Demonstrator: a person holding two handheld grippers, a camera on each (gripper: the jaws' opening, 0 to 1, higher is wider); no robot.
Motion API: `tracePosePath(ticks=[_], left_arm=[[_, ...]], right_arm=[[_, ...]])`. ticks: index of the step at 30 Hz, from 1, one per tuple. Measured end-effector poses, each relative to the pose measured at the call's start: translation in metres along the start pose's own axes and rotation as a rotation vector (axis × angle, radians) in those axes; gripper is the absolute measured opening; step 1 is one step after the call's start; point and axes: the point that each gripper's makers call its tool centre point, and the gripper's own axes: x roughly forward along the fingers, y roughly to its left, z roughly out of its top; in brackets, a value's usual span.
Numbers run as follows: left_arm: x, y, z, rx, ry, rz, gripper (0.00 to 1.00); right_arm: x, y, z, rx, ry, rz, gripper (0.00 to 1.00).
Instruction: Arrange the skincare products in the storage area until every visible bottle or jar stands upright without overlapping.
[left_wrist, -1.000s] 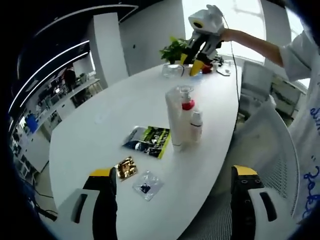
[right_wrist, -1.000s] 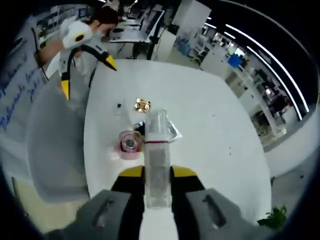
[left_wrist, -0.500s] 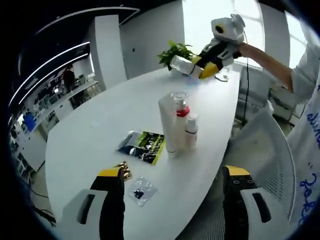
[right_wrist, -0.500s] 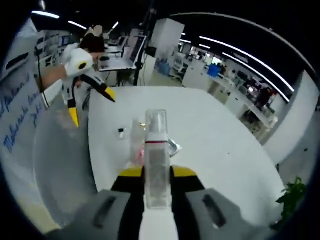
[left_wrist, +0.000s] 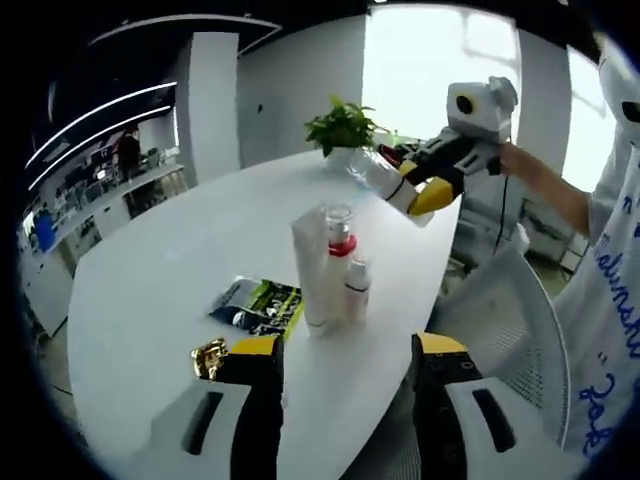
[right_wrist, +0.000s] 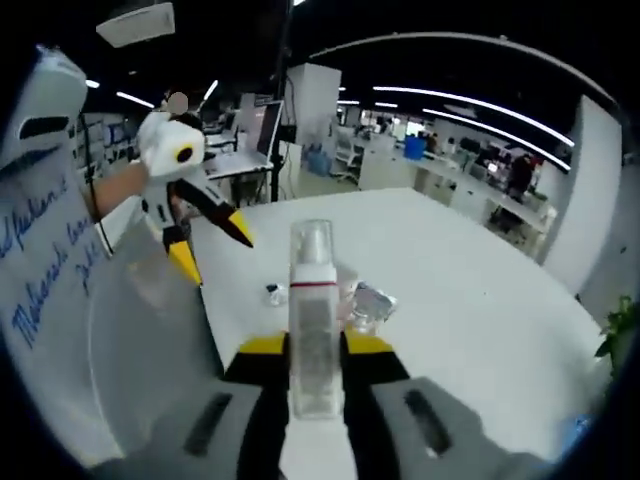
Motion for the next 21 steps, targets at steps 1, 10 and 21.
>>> tracePosePath(ticks=[1,10,21], left_arm=[[0.001,-0.001,0.0,-0.006,-0.002,-0.005,0.37],[0.007,-0.01,0.01,-0.058,-0.065,-0.046,0.3],[0.013,-0.014,0.027,-0.24,-0.187,-0.101,0.3]], right_arm=[[0.002,0.005,0.0,0.007,-0.003,0.009,0.19],[0.019,0.023,0.001,0.057,-0.04,0.029,0.19],[0.034,0.043,-0.003,0.115,-0.073,0.045,0.18]])
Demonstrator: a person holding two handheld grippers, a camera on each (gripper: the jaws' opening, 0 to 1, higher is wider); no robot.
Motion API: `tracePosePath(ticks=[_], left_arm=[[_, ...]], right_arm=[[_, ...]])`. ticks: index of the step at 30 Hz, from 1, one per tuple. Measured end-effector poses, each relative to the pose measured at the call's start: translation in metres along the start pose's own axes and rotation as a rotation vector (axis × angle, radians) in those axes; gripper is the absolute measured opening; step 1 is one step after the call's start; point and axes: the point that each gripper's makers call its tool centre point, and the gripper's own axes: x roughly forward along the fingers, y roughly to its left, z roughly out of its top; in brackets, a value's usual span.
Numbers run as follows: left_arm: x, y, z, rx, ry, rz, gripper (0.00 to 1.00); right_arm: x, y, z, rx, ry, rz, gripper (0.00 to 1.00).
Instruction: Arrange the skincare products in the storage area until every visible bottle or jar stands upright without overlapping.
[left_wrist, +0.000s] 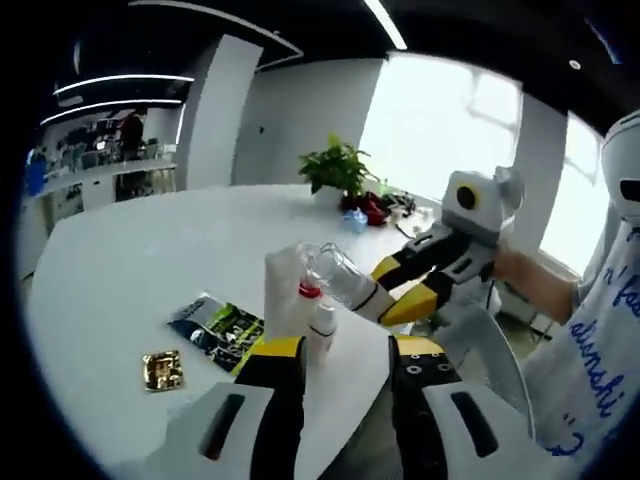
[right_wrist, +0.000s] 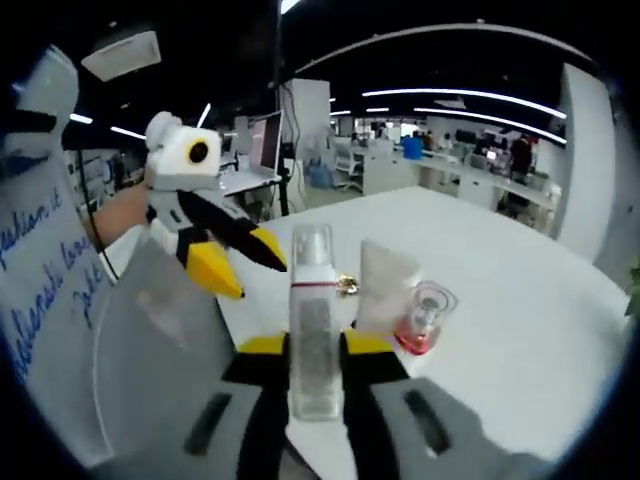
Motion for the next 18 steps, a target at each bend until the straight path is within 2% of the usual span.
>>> tracePosePath(ticks=[5,9,13,18], left_arm=[[0.005,-0.001,0.0,-0.061,-0.02,-0.018,0.31],[0.008,0.001,0.0,-0.077,-0.022,-0.01,0.31],[0.012,-0.003,0.004,-0.142,-0.06,-0.047,0.32],[0.017,0.001,0.001,-0.173,-0.065,-0.029,0.32]], right_arm=[[0.006,0.008,0.0,0.003,-0.009,0.021,0.18],[0.01,0.015,0.003,0.006,-0.021,0.039,0.18],[0.015,0.019,0.004,0.01,-0.031,0.051,0.18],[0.02,0.025,0.008,0.025,-0.055,0.056,0.18]])
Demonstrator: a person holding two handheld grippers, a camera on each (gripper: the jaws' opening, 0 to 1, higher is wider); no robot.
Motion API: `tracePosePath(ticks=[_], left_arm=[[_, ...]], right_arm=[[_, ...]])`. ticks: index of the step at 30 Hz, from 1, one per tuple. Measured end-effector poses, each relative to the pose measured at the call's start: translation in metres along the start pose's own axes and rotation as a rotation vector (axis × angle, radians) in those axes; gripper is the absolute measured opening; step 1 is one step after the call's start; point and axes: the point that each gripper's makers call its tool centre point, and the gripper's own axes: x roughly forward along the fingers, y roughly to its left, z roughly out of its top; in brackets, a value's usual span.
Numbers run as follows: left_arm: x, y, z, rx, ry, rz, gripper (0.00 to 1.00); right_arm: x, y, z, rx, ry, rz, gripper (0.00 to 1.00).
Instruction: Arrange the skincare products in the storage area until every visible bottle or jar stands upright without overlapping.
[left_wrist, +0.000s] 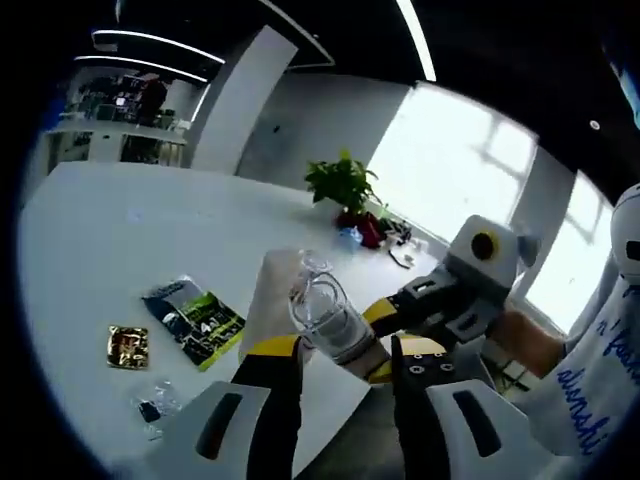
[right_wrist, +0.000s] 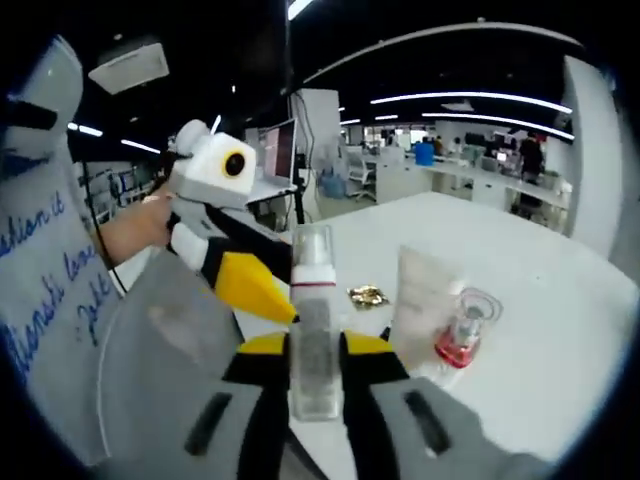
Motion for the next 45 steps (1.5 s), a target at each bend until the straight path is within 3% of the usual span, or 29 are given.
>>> tracePosePath(ticks=[8,25,28,32,38,41,42,45], left_arm=[[0.003,0.003,0.003,-0.065,-0.037,0.011,0.29],[0.003,0.016,0.006,-0.127,-0.097,0.063,0.22],[0.002,0.017,0.005,-0.119,-0.1,0.061,0.21],[-0.001,0.016,0.004,-0.139,-0.102,0.037,0.18],[-0.008,0.016,0.003,0.002,-0.032,0.008,0.18],[-0.014,0.012,0.005,0.085,-0.008,-0.034,0.18],[-0.016,0.01,0.003,0.155,0.021,-0.061,0.18],[-0.019,0.0,0.0,0.255,0.065,-0.123,0.18]], right_arm=[[0.009,0.005,0.0,-0.012,-0.013,-0.025,0.18],[0.018,-0.001,0.006,-0.239,0.002,-0.27,0.18],[0.02,-0.001,0.004,-0.279,0.02,-0.279,0.19],[0.021,-0.001,0.004,-0.262,0.015,-0.242,0.2],[0.021,0.006,0.002,-0.251,0.009,-0.159,0.24],[0.02,0.011,0.001,-0.217,-0.006,-0.106,0.23],[0.02,0.011,0.001,-0.213,-0.011,-0.102,0.23],[0.022,0.016,-0.002,-0.19,-0.013,-0.056,0.24]])
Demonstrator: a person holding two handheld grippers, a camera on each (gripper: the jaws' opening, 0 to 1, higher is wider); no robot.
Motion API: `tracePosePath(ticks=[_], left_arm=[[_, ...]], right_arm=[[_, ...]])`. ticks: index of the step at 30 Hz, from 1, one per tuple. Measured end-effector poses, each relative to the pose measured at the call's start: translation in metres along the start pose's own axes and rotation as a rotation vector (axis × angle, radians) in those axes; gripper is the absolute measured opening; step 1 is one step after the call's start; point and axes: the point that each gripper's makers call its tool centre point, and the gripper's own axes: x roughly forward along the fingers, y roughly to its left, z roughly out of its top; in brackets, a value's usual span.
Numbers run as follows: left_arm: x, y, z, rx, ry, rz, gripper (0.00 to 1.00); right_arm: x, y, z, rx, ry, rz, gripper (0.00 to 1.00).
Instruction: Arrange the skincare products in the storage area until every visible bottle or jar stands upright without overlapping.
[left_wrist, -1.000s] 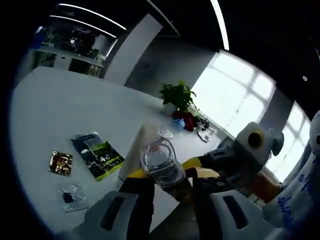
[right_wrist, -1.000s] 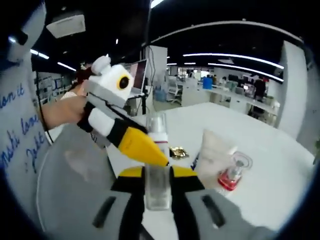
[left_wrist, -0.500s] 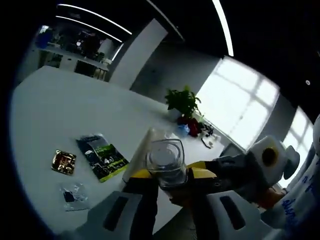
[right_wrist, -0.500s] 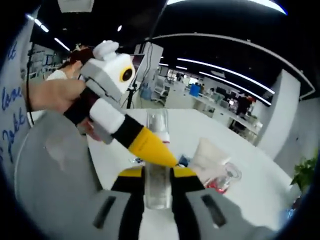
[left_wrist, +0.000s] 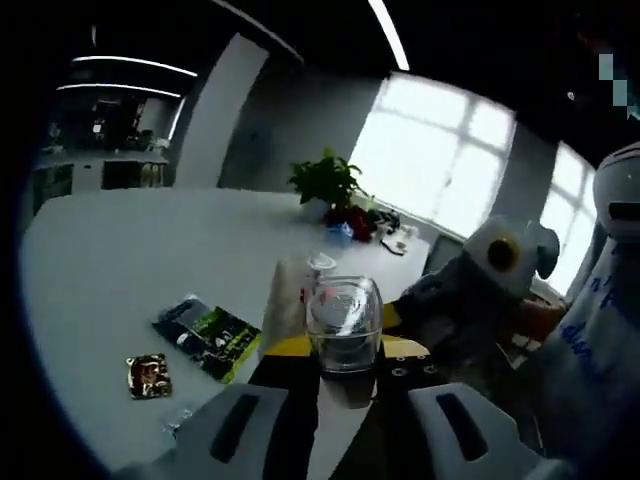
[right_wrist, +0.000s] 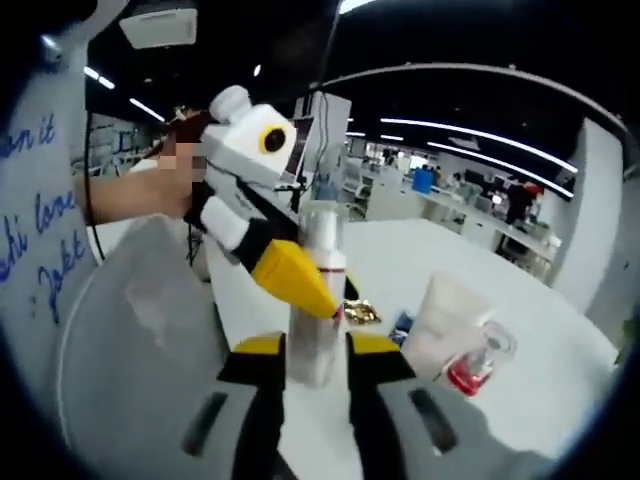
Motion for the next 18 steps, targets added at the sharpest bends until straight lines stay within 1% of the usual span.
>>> tracePosePath(ticks=[2,3,4,5,6,9,10,12,13,14,15,16,18], left_arm=[[-0.001,-0.01,0.0,0.026,0.013,-0.054,0.18],[-0.001,-0.011,-0.001,0.074,0.031,-0.072,0.18],[-0.001,-0.013,-0.001,0.112,0.034,-0.085,0.18],[-0.002,-0.019,-0.004,0.13,0.062,-0.119,0.17],[-0.002,-0.023,-0.006,0.16,0.077,-0.147,0.17],[-0.003,-0.033,-0.007,0.226,0.085,-0.22,0.17],[-0.004,-0.033,-0.008,0.221,0.096,-0.229,0.17],[-0.005,-0.037,-0.008,0.244,0.101,-0.27,0.17],[-0.005,-0.038,-0.008,0.247,0.106,-0.277,0.17],[-0.006,-0.041,-0.008,0.27,0.109,-0.302,0.17],[-0.005,-0.042,-0.009,0.273,0.114,-0.311,0.17],[-0.005,-0.044,-0.011,0.275,0.133,-0.324,0.17],[-0.006,-0.049,-0.013,0.298,0.147,-0.358,0.17]], right_arm=[[0.001,0.006,-0.001,0.009,-0.003,0.044,0.24],[0.002,0.008,0.0,0.016,-0.012,0.054,0.24],[0.002,0.011,-0.001,0.022,-0.011,0.071,0.23],[0.002,0.013,-0.001,0.024,-0.013,0.083,0.24],[0.001,0.015,0.0,0.025,-0.019,0.101,0.25],[0.0,0.021,-0.001,0.029,-0.022,0.155,0.25],[0.0,0.022,-0.001,0.028,-0.023,0.164,0.25],[-0.002,0.027,0.0,0.028,-0.027,0.2,0.23],[-0.002,0.028,0.0,0.032,-0.026,0.212,0.22],[-0.002,0.03,0.0,0.034,-0.026,0.225,0.22],[-0.002,0.031,0.0,0.036,-0.023,0.23,0.22],[-0.003,0.033,-0.001,0.035,-0.016,0.246,0.23],[-0.003,0.037,-0.002,0.019,-0.013,0.272,0.23]])
